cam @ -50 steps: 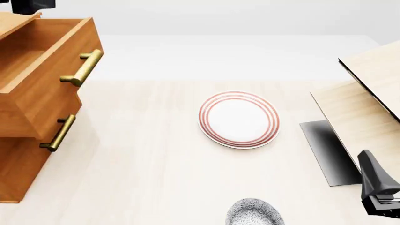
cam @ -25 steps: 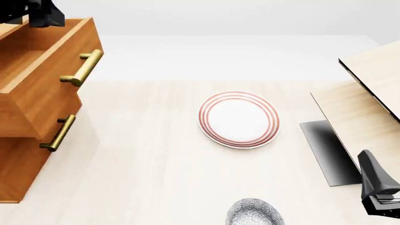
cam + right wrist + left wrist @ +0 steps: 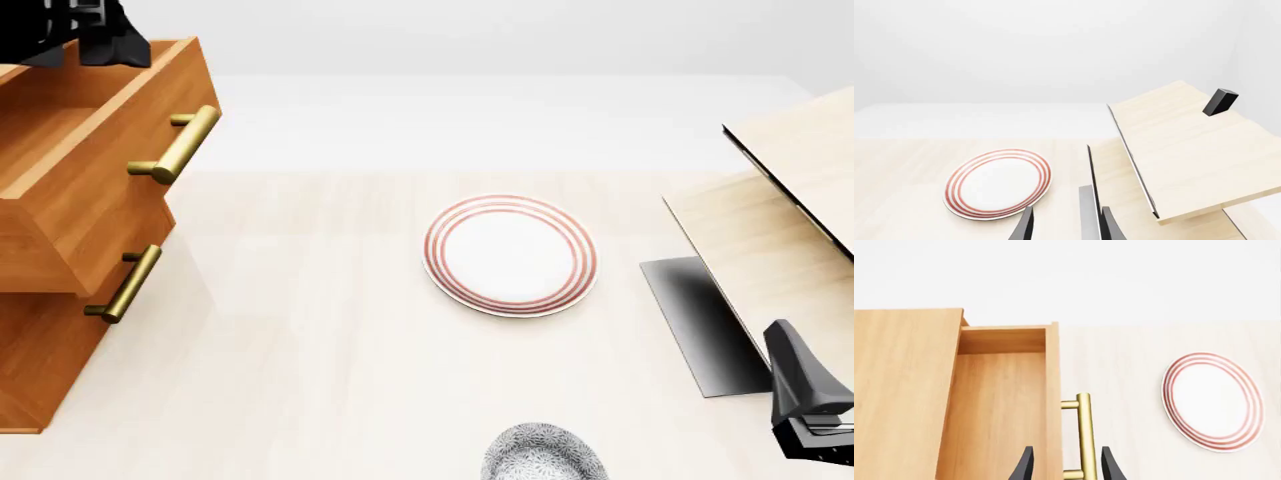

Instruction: Open the top drawer of the cabinet and put the bowl in it.

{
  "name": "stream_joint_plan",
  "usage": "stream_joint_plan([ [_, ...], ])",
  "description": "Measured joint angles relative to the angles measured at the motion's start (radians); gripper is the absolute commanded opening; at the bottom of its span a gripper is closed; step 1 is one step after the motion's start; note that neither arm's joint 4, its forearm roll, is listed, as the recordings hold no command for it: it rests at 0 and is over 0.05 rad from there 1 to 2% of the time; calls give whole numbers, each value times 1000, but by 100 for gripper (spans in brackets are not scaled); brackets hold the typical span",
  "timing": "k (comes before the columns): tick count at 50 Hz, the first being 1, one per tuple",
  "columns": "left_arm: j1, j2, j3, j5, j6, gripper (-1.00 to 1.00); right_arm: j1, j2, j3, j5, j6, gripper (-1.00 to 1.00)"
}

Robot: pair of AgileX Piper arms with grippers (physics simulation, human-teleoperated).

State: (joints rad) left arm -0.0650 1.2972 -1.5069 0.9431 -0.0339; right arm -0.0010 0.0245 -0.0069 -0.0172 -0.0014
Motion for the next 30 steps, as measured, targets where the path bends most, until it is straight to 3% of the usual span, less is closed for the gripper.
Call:
stream_joint_plan([
  [30,1,0,100,-83,-24,100,0,0,0,0,0,100],
])
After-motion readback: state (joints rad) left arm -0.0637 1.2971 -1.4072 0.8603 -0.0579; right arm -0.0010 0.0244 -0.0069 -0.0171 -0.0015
